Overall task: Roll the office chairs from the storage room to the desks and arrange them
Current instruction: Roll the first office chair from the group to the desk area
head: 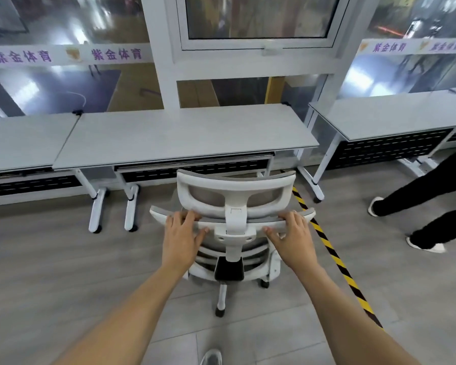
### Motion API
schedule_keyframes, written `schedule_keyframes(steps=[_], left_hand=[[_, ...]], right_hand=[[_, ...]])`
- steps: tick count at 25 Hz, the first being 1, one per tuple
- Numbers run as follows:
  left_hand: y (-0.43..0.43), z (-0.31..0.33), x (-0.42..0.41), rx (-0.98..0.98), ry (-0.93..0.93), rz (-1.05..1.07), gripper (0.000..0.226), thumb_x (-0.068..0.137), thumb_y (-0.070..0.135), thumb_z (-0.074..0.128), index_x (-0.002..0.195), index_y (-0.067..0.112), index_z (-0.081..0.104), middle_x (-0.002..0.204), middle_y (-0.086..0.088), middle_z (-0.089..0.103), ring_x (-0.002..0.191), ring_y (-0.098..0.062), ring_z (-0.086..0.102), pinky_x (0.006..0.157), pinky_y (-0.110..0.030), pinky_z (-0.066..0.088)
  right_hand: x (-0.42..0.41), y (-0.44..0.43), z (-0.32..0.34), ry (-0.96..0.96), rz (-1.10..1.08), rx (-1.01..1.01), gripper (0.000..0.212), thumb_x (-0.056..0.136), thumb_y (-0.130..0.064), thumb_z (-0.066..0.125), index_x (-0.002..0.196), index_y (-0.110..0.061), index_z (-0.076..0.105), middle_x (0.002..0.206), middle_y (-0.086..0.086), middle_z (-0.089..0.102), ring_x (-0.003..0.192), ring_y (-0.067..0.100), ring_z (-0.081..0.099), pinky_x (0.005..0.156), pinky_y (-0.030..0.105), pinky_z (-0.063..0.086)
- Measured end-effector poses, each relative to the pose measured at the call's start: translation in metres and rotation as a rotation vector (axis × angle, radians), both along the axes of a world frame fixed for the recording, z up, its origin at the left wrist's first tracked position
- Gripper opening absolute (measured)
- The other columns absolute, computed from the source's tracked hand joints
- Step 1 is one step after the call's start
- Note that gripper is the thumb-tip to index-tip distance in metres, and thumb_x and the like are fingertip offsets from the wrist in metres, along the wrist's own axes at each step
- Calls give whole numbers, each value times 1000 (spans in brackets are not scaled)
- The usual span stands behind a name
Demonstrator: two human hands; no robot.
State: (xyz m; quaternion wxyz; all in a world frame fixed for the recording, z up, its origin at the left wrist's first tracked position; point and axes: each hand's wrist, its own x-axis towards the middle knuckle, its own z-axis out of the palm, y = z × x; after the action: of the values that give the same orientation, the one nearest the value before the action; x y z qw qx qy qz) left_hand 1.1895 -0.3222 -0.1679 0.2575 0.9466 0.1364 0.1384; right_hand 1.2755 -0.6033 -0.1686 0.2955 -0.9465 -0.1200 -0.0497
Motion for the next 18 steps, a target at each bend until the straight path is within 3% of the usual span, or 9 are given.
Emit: schedule_keyframes(steps=[3,5,8,10,14,18], left_hand=[[2,3,30,2,25,11,32,90,41,63,117,29,51,116,-1,47,118,-28,41,98,-42,44],[-1,4,38,79,44,-38,40,88,27,65,124,26,49,125,-4,48,125,-31,42,107,-48,39],[-4,5,39,154,143,-97,61,89,24,58,146,23,35,152,-8,36,146,-34,25,118,-52,26],[-7,12,34,138,202,-86,65,92,28,54,151,24,27,160,-6,25,149,-32,17,118,-50,25],[-24,43,6,113,146,-20,47,90,28,53,136,21,48,145,-5,44,134,-32,38,106,-47,38],[-44,67,-59,145,67,130,37,87,38,45,122,27,54,126,3,51,113,-24,46,89,-39,42]], right_hand=[[29,5,1,42,-27,-10,62,91,-63,56,133,-17,49,141,2,48,142,23,32,114,44,36],[39,6,0,49,-33,-43,65,94,-58,53,142,-15,45,151,3,42,149,21,24,119,41,30],[50,5,1,41,-7,-127,66,97,-53,50,151,-16,37,160,3,33,153,19,15,124,38,21],[50,5,6,55,8,-139,63,98,-47,52,151,-16,37,159,3,34,151,21,19,123,38,21],[35,12,34,46,89,-49,50,94,-35,56,141,-21,46,141,1,50,131,25,44,108,42,39],[-4,36,62,-8,318,19,45,95,-34,55,138,-26,46,138,-1,52,127,25,44,105,44,39]])
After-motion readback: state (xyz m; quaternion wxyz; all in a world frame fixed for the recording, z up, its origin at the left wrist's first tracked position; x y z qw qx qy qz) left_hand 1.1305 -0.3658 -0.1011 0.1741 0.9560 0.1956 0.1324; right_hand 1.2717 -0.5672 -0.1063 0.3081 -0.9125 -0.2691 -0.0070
